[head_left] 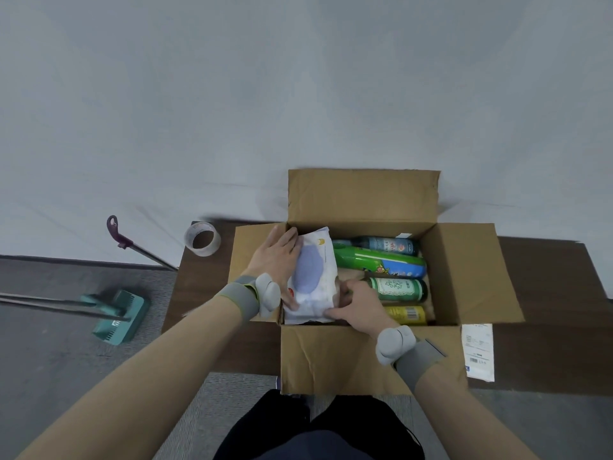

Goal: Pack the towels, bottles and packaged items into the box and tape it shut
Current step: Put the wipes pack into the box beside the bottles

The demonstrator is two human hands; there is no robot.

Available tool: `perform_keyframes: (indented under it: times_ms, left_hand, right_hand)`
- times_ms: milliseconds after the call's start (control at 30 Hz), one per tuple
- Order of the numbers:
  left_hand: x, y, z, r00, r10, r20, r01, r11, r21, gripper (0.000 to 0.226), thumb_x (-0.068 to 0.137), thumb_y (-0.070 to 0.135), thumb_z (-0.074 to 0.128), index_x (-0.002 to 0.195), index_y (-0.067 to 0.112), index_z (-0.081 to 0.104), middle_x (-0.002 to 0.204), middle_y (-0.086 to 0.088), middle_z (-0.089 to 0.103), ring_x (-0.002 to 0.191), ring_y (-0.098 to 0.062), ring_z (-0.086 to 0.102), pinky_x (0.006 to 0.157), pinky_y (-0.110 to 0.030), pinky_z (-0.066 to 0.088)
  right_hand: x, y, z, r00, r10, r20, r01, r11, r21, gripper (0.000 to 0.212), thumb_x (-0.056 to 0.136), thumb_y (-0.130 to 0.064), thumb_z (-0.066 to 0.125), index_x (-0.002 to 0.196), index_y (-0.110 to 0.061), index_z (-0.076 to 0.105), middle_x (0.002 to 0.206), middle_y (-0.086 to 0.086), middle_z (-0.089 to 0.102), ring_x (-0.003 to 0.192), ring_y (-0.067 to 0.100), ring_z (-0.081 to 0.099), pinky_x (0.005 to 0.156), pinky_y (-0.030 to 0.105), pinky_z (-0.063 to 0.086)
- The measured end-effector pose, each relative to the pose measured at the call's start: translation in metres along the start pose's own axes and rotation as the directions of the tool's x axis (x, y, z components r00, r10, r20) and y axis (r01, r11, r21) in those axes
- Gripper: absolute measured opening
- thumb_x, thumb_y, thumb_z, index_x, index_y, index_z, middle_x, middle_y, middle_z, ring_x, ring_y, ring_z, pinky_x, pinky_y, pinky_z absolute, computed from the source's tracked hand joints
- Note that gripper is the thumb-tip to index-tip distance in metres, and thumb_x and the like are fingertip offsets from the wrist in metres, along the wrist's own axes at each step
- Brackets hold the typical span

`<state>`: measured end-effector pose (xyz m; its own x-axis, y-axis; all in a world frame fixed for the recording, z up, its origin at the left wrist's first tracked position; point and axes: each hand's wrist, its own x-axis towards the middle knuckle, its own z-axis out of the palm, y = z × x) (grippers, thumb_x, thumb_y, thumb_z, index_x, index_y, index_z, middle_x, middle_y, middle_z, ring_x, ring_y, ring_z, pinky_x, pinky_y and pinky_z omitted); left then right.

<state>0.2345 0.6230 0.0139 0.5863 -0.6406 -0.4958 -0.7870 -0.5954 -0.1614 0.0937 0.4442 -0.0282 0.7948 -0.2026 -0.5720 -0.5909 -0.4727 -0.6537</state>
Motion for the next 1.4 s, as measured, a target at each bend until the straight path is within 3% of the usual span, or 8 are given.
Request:
perform_keyframes:
  times_ms: [367,467,567,633,800,1000,1234,1400]
  left_hand:
    - [0.012,0.012,0.013,0.998,0.018,-0.068,-0.013,0.997,0.073,0.135,0.064,0.073,0.074,0.157,-0.006,0.015,0.162,-0.022,0.025,0.152,-0.038,0.015,0.123,-0.059,0.001]
    - [0.013,0.011,0.014,0.994,0.019,-0.111,-0.035,0.989,-0.145,0.162,0.044,0.083,0.072,0.159,0.005,-0.012,0.152,-0.024,0.037,0.148,-0.040,0.023,0.124,-0.058,-0.002]
    - [0.015,0.011,0.009,0.995,0.017,-0.101,-0.045,0.957,-0.286,0.150,0.045,0.101,0.043,0.157,0.026,-0.022,0.142,-0.023,0.045,0.143,-0.039,0.025,0.122,-0.059,-0.007]
    - [0.017,0.013,0.008,0.997,0.009,-0.083,-0.033,0.954,-0.298,0.141,0.053,0.100,0.042,0.158,0.031,-0.021,0.146,-0.026,0.040,0.145,-0.040,0.021,0.122,-0.059,-0.009]
    - [0.016,0.017,0.002,0.993,0.026,-0.113,-0.057,0.958,-0.282,0.129,0.062,0.092,0.057,0.155,0.045,-0.019,0.155,-0.033,0.025,0.149,-0.044,0.017,0.120,-0.065,-0.004]
    - [0.015,0.010,-0.008,0.993,0.049,-0.107,-0.081,0.943,-0.324,0.115,0.062,0.085,0.066,0.155,0.046,0.012,0.128,-0.012,0.043,0.123,-0.037,0.048,0.116,-0.066,0.010]
    - [0.020,0.008,-0.011,0.990,0.073,-0.119,-0.109,0.935,-0.336,0.104,0.050,0.084,0.071,0.137,0.047,0.030,0.108,-0.004,0.041,0.107,-0.031,0.048,0.110,-0.063,0.019]
    - [0.020,0.005,-0.005,0.982,0.105,-0.159,-0.162,0.901,-0.403,0.093,0.052,0.077,0.074,0.130,0.046,0.036,0.106,-0.004,0.043,0.111,-0.030,0.040,0.109,-0.064,0.014]
  right_hand:
    - [0.019,-0.015,0.024,0.998,-0.063,-0.011,0.054,0.925,-0.377,0.032,0.089,-0.012,0.069,0.120,-0.009,0.063,0.115,0.014,0.071,0.102,0.034,0.070,0.090,0.045,0.060]
    - [0.018,-0.019,0.008,0.991,-0.107,0.075,0.125,0.947,-0.295,0.039,0.082,-0.032,0.084,0.112,-0.017,0.064,0.103,0.001,0.071,0.092,0.022,0.068,0.078,0.035,0.055]
    - [0.012,-0.027,-0.011,0.988,-0.132,0.078,0.145,0.972,-0.186,0.044,0.070,-0.056,0.088,0.082,-0.036,0.051,0.076,-0.017,0.057,0.067,0.002,0.052,0.057,0.022,0.037]
    - [0.010,-0.029,-0.014,0.990,-0.138,0.024,0.140,0.973,-0.185,0.056,0.064,-0.061,0.089,0.091,-0.031,0.050,0.080,-0.012,0.060,0.071,0.008,0.057,0.059,0.027,0.042]
    - [0.002,-0.033,-0.010,0.970,-0.232,-0.075,0.223,0.969,-0.110,0.094,0.065,-0.044,0.095,0.136,-0.024,0.037,0.108,0.002,0.069,0.098,0.024,0.067,0.079,0.046,0.057]
    - [0.010,-0.022,-0.029,0.987,-0.113,-0.110,0.131,0.976,0.173,0.052,0.083,-0.014,0.071,0.132,-0.022,0.054,0.098,0.006,0.067,0.085,0.023,0.067,0.081,0.051,0.060]
    - [0.041,-0.036,-0.033,0.954,-0.250,-0.165,0.114,0.812,-0.572,0.064,0.089,-0.030,0.073,0.145,-0.031,0.043,0.114,0.005,0.040,0.081,0.032,0.059,0.067,0.042,0.053]
    - [0.032,-0.028,-0.025,0.928,-0.320,-0.191,0.148,0.788,-0.598,0.049,0.083,-0.018,0.076,0.113,-0.021,0.038,0.111,0.004,0.046,0.072,0.031,0.059,0.059,0.047,0.053]
